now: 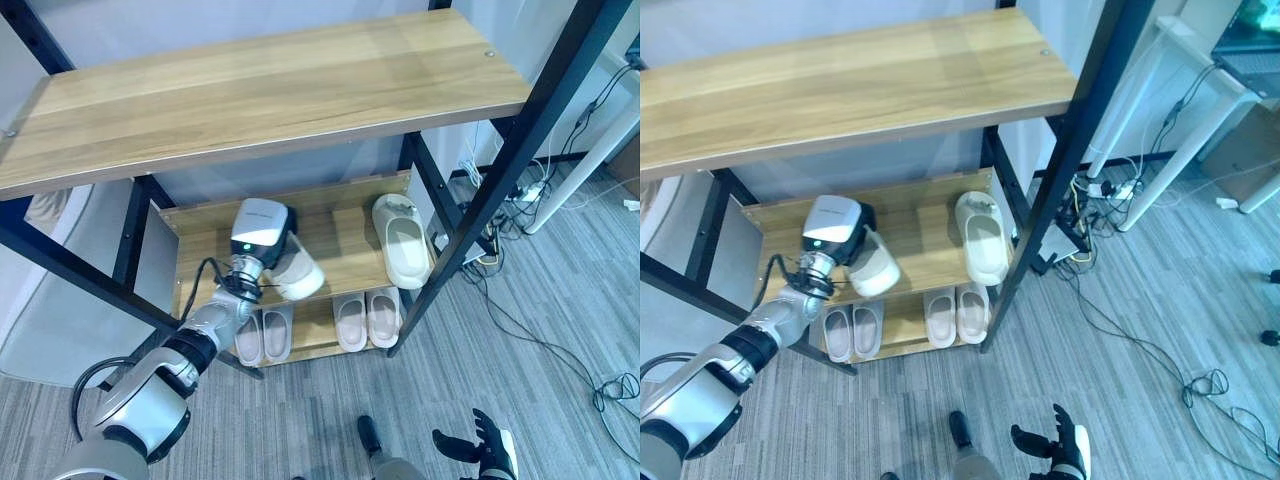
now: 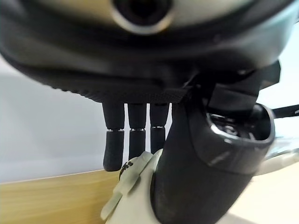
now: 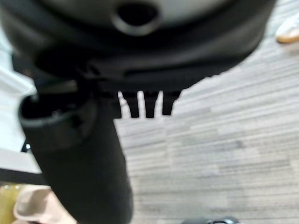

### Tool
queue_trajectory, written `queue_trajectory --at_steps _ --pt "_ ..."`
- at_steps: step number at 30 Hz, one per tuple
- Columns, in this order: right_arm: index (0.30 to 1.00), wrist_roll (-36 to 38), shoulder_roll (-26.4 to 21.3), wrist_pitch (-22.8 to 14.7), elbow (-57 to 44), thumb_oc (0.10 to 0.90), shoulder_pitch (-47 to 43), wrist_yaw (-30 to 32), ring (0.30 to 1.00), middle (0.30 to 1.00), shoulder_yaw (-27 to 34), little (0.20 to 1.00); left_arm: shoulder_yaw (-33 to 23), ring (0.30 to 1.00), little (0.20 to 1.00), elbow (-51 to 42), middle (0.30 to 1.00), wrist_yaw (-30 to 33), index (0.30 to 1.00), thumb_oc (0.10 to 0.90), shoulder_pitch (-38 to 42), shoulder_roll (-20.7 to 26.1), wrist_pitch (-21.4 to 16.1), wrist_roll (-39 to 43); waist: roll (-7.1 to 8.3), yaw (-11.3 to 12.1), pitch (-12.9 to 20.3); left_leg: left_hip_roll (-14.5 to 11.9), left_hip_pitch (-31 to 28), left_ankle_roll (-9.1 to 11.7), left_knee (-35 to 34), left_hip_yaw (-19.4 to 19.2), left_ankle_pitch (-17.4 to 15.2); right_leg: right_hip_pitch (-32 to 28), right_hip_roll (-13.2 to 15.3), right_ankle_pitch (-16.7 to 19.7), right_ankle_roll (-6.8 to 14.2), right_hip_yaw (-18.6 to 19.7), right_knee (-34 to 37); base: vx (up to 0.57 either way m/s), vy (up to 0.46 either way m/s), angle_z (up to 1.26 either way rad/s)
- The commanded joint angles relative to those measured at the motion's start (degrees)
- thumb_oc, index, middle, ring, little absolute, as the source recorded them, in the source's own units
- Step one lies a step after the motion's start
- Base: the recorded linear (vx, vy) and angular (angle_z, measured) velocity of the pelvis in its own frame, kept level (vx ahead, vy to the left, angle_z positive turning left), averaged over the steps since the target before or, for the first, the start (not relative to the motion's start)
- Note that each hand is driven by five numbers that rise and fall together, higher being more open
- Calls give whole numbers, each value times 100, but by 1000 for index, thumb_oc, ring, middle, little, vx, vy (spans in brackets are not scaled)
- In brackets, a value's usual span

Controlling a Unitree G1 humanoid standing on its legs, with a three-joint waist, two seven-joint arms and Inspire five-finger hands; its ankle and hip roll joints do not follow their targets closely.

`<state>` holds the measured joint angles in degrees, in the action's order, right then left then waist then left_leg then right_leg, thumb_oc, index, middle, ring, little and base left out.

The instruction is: Arrange the slippers neatly on the shoe rack.

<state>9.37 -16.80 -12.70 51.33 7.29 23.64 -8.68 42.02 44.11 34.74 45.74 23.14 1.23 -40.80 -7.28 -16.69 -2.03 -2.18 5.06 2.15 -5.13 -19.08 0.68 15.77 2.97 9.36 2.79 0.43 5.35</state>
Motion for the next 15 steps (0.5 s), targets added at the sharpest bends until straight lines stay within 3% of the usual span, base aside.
queue_trajectory --at_steps 1,8,14,15 --pt "900 61 -352 -398 -272 800 -109 413 900 900 194 900 -239 300 300 222 300 682 300 400 1434 52 -6 -259 -30 -221 -312 -172 161 300 13 218 -36 -247 309 -634 742 -155 -35 15 -10 -11" --pt "900 113 -470 -476 -286 800 -168 505 900 900 294 900 -81 300 300 485 300 602 300 400 1659 -20 71 -390 -119 -297 -401 -205 271 309 13 160 -27 -89 282 -618 723 -82 -35 5 -8 -13" --pt "900 245 -431 -573 -387 800 -133 456 900 900 257 900 34 300 300 897 300 532 300 400 1835 -88 123 -423 -96 -332 -452 -245 357 337 13 123 -4 53 254 -559 727 -50 -35 11 -30 -8" --pt "900 7 -536 -607 -452 800 -268 682 900 900 160 900 26 300 300 901 300 559 300 400 1858 -133 142 -478 -74 -262 -462 -266 374 340 13 160 -17 59 237 -588 725 -66 -35 -2 -60 -1"
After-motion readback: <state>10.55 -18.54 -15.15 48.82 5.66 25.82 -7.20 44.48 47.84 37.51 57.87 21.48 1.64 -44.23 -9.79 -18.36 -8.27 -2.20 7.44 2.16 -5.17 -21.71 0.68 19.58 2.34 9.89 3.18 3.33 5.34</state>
